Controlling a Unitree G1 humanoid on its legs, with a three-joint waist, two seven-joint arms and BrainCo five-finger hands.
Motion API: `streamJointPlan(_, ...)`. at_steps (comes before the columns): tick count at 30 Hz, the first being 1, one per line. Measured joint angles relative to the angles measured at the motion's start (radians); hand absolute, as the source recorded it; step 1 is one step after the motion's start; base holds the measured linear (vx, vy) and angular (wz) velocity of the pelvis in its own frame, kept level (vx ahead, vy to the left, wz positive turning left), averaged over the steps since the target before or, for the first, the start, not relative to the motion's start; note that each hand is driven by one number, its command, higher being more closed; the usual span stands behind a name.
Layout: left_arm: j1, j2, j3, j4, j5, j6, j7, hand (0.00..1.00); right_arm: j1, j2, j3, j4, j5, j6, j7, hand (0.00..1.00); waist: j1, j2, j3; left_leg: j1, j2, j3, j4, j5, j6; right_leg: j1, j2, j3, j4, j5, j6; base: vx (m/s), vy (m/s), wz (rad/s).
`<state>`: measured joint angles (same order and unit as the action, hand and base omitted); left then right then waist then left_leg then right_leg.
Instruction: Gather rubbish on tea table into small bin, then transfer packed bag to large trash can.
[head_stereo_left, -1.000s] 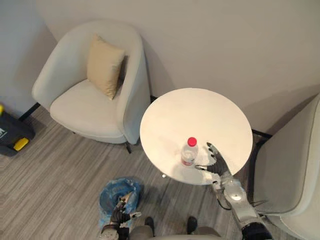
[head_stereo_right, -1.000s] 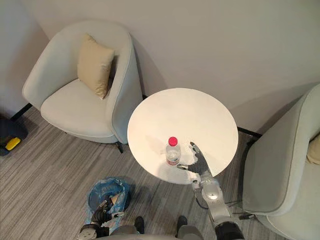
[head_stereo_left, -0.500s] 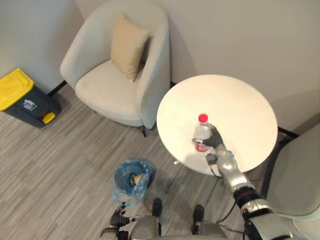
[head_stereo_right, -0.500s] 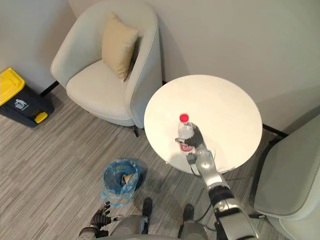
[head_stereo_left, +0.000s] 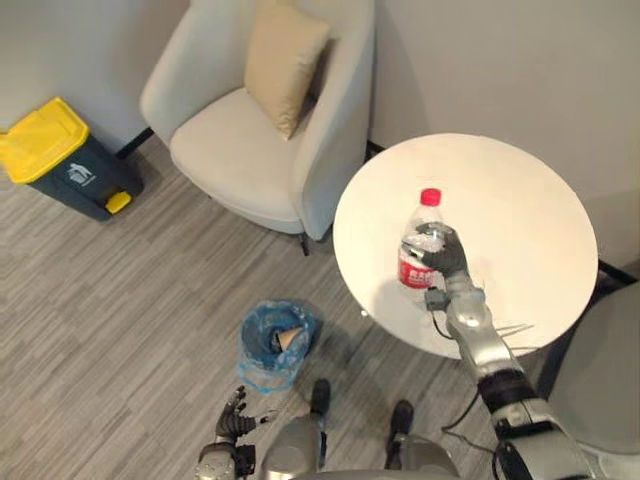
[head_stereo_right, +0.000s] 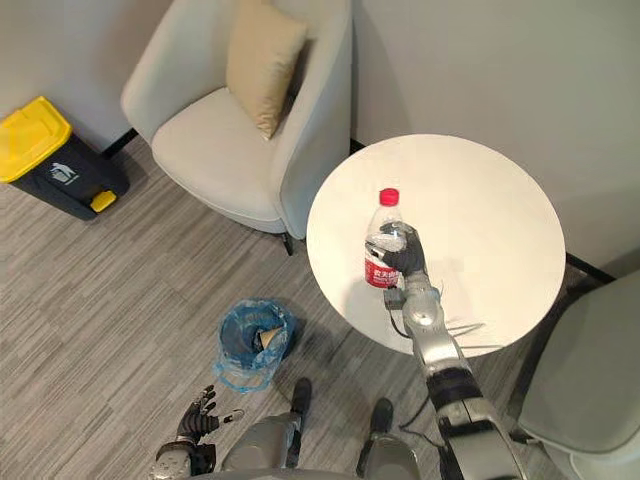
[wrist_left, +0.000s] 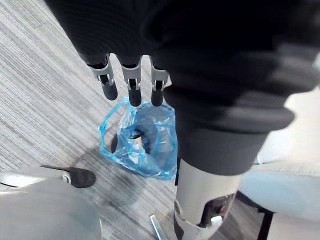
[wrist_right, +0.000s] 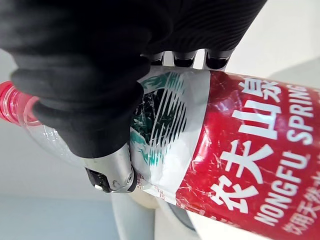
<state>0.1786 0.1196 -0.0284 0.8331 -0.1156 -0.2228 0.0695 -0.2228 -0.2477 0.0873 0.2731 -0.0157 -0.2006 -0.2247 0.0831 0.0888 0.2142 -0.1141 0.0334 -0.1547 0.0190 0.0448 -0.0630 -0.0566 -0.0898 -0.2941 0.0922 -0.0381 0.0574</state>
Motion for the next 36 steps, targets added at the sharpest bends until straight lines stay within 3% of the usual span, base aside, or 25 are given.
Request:
streamJointPlan(3,0.0,0.0,0.004,0.001,0.0,0.001,0.0,0.0,0.099,0.044,0.009,-0.142,-0.044,-0.035,0.008,1.0,-0.016,-0.015,-0.009,0.007,-0.001,-0.032,-0.018,0.017,-0.005,0.008,-0.005,-0.034,0.017,-0.014,-0.001,-0.03,-0.012,0.3)
streamJointPlan(7,-0.001,0.0,0.004,0.003,0.0,0.0,0.001,0.0,0.196,0.066,0.033,-0.232,-0.074,-0.065,0.016,1.0,-0.015,-0.036,-0.023,-0.001,-0.014,-0.079,-0.011,0.024,-0.008,0.02,-0.018,-0.082,0.043,-0.04,-0.003,-0.04,-0.009,0.44)
streamJointPlan(9,0.0,-0.001,0.002,0.005,0.0,0.001,0.002,0.0,0.231,0.065,0.052,-0.261,-0.076,-0.069,0.031,1.0,-0.015,-0.044,-0.03,-0.02,-0.016,-0.066,-0.018,0.017,0.023,0.024,-0.034,-0.136,0.073,-0.066,-0.004,-0.08,-0.003,0.76)
streamJointPlan(10,-0.001,-0.002,0.004,0.005,0.0,0.001,0.003,0.0,0.242,0.065,0.062,-0.261,-0.077,-0.07,0.032,1.0,-0.018,-0.049,-0.034,-0.027,0.008,0.073,-0.021,-0.011,0.101,0.036,-0.041,-0.186,0.075,-0.067,-0.003,-0.05,-0.013,0.83)
streamJointPlan(11,-0.001,-0.005,0.004,0.004,0.0,0.0,0.003,0.0,0.247,0.064,0.073,-0.261,-0.079,-0.07,0.032,1.0,-0.019,-0.052,-0.041,-0.033,0.02,0.154,-0.023,-0.024,0.146,0.041,-0.054,-0.207,0.074,-0.066,-0.003,-0.02,0.009,1.18)
streamJointPlan(12,-0.002,-0.016,0.015,0.005,0.001,-0.001,0.003,0.0,0.248,0.056,0.078,-0.26,-0.089,-0.069,0.032,1.0,-0.02,-0.055,-0.045,-0.04,0.05,0.33,0.006,-0.044,0.175,0.056,-0.089,-0.251,0.068,-0.064,-0.002,0.03,0.101,1.14)
streamJointPlan(13,-0.004,-0.027,0.021,0.007,0.001,-0.001,0.004,0.0,0.247,0.048,0.076,-0.26,-0.107,-0.069,0.031,1.0,-0.02,-0.053,-0.049,-0.063,0.085,0.46,0.065,-0.049,0.182,0.061,-0.106,-0.286,0.076,-0.069,0.004,0.08,0.175,1.28)
streamJointPlan(14,0.002,-0.034,0.019,0.008,0.001,-0.001,0.005,0.0,0.245,0.04,0.074,-0.26,-0.122,-0.066,0.029,1.0,-0.016,-0.031,-0.06,-0.068,0.127,0.579,0.137,-0.038,0.182,0.067,-0.116,-0.317,0.103,-0.089,0.027,0.07,0.175,1.03)
streamJointPlan(15,0.006,-0.037,0.02,0.012,0.0,-0.001,0.007,0.0,0.241,0.041,0.075,-0.257,-0.134,-0.064,0.029,1.0,-0.016,-0.024,-0.065,-0.067,0.134,0.599,0.151,-0.02,0.113,0.074,-0.124,-0.332,0.133,-0.107,0.041,0.1,0.144,0.81)
streamJointPlan(16,0.007,-0.034,0.021,0.012,0.001,-0.008,0.015,0.0,0.221,0.044,0.083,-0.258,-0.159,-0.06,0.028,1.0,-0.012,-0.032,-0.066,-0.063,0.116,0.589,0.153,-0.027,0.101,0.078,-0.149,-0.334,0.153,-0.116,0.055,0.08,0.117,0.51)
streamJointPlan(20,0.006,-0.017,0.018,0.018,0.002,-0.024,0.018,0.0,0.16,0.064,0.162,-0.259,-0.191,-0.061,0.032,1.0,-0.014,-0.058,-0.053,-0.062,0.057,0.568,0.229,-0.125,0.099,0.067,-0.267,-0.313,0.305,-0.159,0.096,0.06,0.166,0.25)
streamJointPlan(21,0.006,-0.011,0.012,0.024,0.004,-0.023,0.019,0.0,0.166,0.066,0.174,-0.259,-0.191,-0.061,0.035,1.0,-0.021,-0.061,-0.051,-0.057,0.041,0.546,0.266,-0.164,0.099,0.028,-0.314,-0.258,0.443,-0.155,0.057,0.06,0.175,0.49)
streamJointPlan(22,0.004,0.009,-0.009,0.026,0.015,-0.022,0.019,0.0,0.172,0.068,0.187,-0.259,-0.192,-0.061,0.036,1.0,-0.045,-0.063,-0.045,-0.05,0.029,0.514,0.286,-0.184,0.108,-0.05,-0.329,-0.132,0.598,-0.154,-0.012,0.07,0.17,0.65)
streamJointPlan(25,0.005,0.045,-0.031,0.044,0.023,-0.02,0.018,0.0,0.175,0.068,0.225,-0.26,-0.19,-0.062,0.057,1.0,-0.072,-0.078,-0.021,-0.048,0.026,0.445,0.295,-0.198,0.102,-0.162,-0.224,0.08,0.628,-0.22,0.013,0.1,0.067,0.74)
streamJointPlan(28,-0.006,0.071,-0.043,0.045,0.023,-0.02,0.018,0.0,0.185,0.059,0.243,-0.26,-0.189,-0.063,0.08,1.0,-0.074,-0.097,-0.01,-0.072,0.013,0.383,0.295,-0.198,0.087,-0.248,-0.145,0.159,0.456,-0.209,0.034,0.1,-0.033,0.75)
streamJointPlan(31,-0.034,0.082,-0.057,0.045,0.025,-0.022,0.018,0.0,0.183,0.036,0.244,-0.259,-0.187,-0.066,0.093,1.0,-0.087,-0.116,0.013,-0.143,-0.026,0.31,0.378,-0.207,0.065,-0.282,-0.139,0.182,0.357,-0.066,0.034,0.13,-0.138,1.09)
streamJointPlan(33,-0.088,0.051,-0.059,0.036,0.022,-0.028,0.022,0.0,0.11,-0.009,0.25,-0.218,-0.189,-0.067,0.094,1.0,-0.082,-0.049,0.069,-0.273,0.006,0.259,0.453,-0.211,0.052,-0.354,-0.118,0.128,0.38,-0.07,0.02,0.05,-0.147,0.64)
streamJointPlan(36,-0.195,0.034,-0.062,0.027,-0.006,-0.028,0.045,0.0,-0.073,-0.04,0.272,-0.063,-0.194,-0.055,0.07,1.0,-0.07,-0.036,0.186,-0.363,0.027,0.249,0.465,-0.184,0.01,-0.443,-0.106,0.106,0.415,-0.06,-0.005,-0.02,-0.141,0.16)
